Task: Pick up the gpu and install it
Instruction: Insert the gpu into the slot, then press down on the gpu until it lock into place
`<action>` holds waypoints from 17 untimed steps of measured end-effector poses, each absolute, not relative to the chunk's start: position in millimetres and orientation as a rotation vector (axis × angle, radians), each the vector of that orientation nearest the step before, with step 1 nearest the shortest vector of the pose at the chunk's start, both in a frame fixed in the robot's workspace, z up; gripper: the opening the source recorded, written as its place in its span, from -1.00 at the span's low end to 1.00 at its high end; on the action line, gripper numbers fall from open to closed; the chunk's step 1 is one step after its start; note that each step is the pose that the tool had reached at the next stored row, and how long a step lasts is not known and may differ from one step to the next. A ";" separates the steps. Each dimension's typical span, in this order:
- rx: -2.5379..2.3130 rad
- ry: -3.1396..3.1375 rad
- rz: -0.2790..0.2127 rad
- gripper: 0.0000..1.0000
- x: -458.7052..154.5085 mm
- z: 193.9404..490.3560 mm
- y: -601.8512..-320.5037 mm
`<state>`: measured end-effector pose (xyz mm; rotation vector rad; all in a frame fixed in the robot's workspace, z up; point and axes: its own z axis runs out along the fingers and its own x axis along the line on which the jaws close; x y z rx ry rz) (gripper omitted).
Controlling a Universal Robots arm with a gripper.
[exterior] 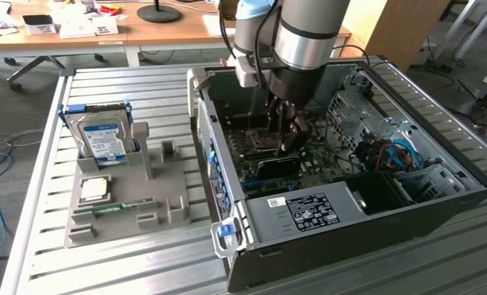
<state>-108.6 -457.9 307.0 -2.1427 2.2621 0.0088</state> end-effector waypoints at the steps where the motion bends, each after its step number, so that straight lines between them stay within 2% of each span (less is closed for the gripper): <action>1: -2.143 2.262 0.009 0.27 -108.6 309.6 -457.9; 8: -2.143 2.262 0.009 0.27 -108.6 323.8 -457.9; 17: -2.143 2.262 0.009 0.27 -108.6 324.0 -457.9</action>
